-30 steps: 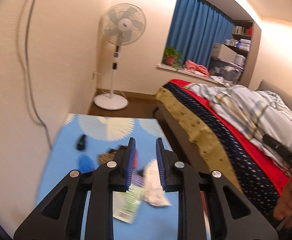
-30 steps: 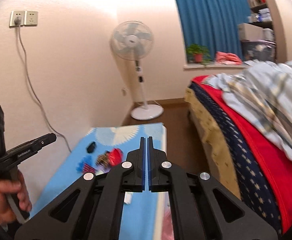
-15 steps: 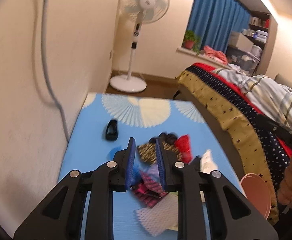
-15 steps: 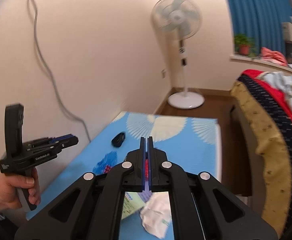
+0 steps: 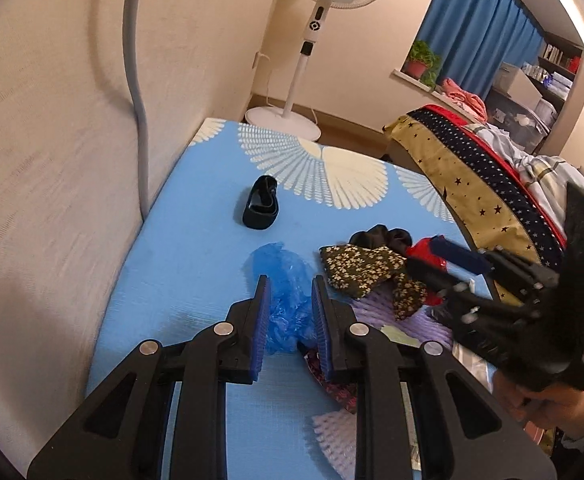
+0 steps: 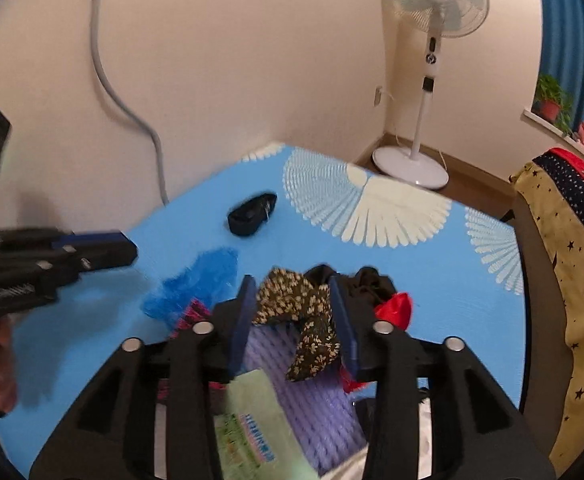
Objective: Collect trash
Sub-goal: 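Grasp the brown floral cloth with the right tool while the left tool grasps the blue plastic bag, then carry the floral cloth and blue bag over the pink bin with both tools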
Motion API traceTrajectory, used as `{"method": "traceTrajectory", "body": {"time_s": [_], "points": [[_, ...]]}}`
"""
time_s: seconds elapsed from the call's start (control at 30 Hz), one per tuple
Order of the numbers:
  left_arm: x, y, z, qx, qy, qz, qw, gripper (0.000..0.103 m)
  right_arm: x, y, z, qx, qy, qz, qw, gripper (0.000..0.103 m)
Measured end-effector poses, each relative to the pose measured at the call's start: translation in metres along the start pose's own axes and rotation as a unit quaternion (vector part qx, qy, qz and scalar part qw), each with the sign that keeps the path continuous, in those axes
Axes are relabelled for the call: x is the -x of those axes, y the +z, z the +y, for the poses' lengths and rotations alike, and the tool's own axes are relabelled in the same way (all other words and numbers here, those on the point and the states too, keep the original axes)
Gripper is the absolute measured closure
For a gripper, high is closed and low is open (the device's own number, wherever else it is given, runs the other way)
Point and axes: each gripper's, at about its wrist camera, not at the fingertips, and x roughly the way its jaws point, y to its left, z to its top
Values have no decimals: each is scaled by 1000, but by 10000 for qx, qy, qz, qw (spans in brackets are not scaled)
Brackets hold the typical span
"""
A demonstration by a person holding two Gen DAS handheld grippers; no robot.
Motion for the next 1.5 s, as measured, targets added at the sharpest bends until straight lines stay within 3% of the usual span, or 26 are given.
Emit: {"method": "traceTrajectory", "body": {"time_s": [0.03, 0.13, 0.43, 0.5, 0.57, 0.63, 0.67, 0.7, 0.77, 0.83, 0.87, 1.0, 1.23, 1.5], "points": [[-3, 0, 1, 8, 10, 28, 10000, 79, -7, -2, 0, 0, -43, 91, 9999, 62], [-16, -1, 2, 23, 96, 124, 9999, 60, -19, -5, -1, 51, -172, 259, 9995, 59], [-52, -12, 4, 5, 282, 671, 9973, 59, -35, -2, 3, 251, -469, 393, 9978, 58], [-57, -14, 5, -16, 325, 789, 9964, 60, -37, -2, 4, 343, -557, 420, 9970, 58], [-59, -16, 7, 26, 271, 873, 9958, 76, -39, -2, 6, 459, -626, 440, 9960, 58], [-57, -16, 6, 8, 255, 856, 9960, 83, -41, -3, 10, 657, -738, 478, 9940, 58], [-55, -14, 6, -12, 244, 840, 9962, 94, -42, -3, 13, 763, -788, 498, 9927, 58], [-54, -13, 5, -19, 248, 829, 9963, 95, -43, -4, 15, 856, -823, 515, 9916, 60], [-49, -10, 4, -6, 236, 764, 9968, 96, -46, -7, 18, 1019, -859, 642, 9890, 72], [-47, -6, 4, 6, 231, 716, 9972, 96, -49, -10, 18, 1071, -884, 742, 9875, 95], [-44, -5, 5, 12, 227, 682, 9974, 97, -49, -11, 17, 1079, -850, 738, 9878, 97], [-36, 1, 5, 30, 214, 587, 9980, 97, -35, -6, 14, 1004, -729, 523, 9909, 99], [-21, 10, 2, 37, 205, 395, 9990, 98, 8, 16, 0, 297, -141, 33, 9995, 99], [8, 18, -7, 19, 204, 87, 9998, 98, 51, 28, -10, -195, 10, -250, 9995, 99]]}}
